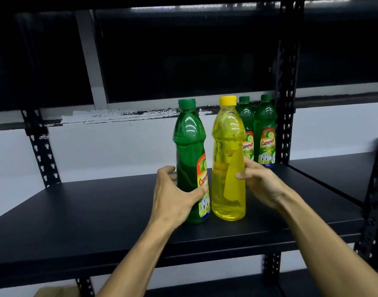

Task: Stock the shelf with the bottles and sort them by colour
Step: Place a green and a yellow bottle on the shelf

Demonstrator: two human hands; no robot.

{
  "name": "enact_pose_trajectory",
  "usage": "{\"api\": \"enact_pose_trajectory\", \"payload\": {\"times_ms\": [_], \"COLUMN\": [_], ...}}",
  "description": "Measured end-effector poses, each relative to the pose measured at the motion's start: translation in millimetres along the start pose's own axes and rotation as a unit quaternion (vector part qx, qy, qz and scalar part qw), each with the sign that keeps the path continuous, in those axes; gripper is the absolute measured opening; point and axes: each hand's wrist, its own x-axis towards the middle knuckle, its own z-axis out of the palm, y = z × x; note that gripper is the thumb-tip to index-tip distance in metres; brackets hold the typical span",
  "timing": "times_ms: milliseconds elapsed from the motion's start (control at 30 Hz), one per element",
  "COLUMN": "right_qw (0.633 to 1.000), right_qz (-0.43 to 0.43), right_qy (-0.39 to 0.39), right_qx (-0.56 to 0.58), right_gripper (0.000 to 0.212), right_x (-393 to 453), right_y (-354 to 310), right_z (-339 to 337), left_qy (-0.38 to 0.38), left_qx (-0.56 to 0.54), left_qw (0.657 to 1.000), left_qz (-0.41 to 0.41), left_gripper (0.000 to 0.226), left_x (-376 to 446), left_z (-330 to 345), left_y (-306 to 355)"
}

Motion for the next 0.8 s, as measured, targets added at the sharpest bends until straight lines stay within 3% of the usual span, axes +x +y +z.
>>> {"api": "enact_pose_trajectory", "payload": {"times_ms": [167,233,333,367,467,567,667,800], "right_qw": [0.997,0.989,0.966,0.952,0.897,0.845,0.832,0.879], "right_qz": [-0.011,-0.009,-0.011,-0.011,0.016,0.024,0.017,0.028], "right_qy": [0.044,0.094,0.197,0.232,0.32,0.375,0.372,0.308], "right_qx": [-0.067,-0.11,-0.168,-0.198,-0.305,-0.382,-0.412,-0.364], "right_gripper": [0.058,0.067,0.056,0.059,0.103,0.112,0.115,0.109], "right_x": [-5.5,-9.1,-12.2,-12.3,-10.8,-10.5,-12.7,-23.9], "right_y": [6.1,8.6,9.9,11.1,16.4,13.9,14.5,26.8], "right_z": [-7.0,-2.6,10.6,14.3,23.8,36.9,42.5,33.8], "left_qy": [-0.013,-0.038,-0.079,-0.091,-0.119,-0.132,-0.112,-0.012], "left_qx": [-0.055,-0.077,-0.118,-0.131,-0.158,-0.153,-0.067,0.064], "left_qw": [0.998,0.996,0.99,0.987,0.98,0.979,0.991,0.997], "left_qz": [-0.005,-0.007,-0.013,-0.016,-0.017,-0.022,-0.024,-0.032], "left_gripper": [0.084,0.075,0.065,0.063,0.057,0.054,0.069,0.107], "left_x": [5.4,8.1,13.3,14.8,19.3,19.8,11.5,-8.7], "left_z": [-0.9,-3.6,-7.6,-8.3,-8.6,-8.1,-8.0,0.2], "left_y": [-12.4,-14.7,-16.6,-17.5,-20.2,-19.7,-18.7,-10.5]}}
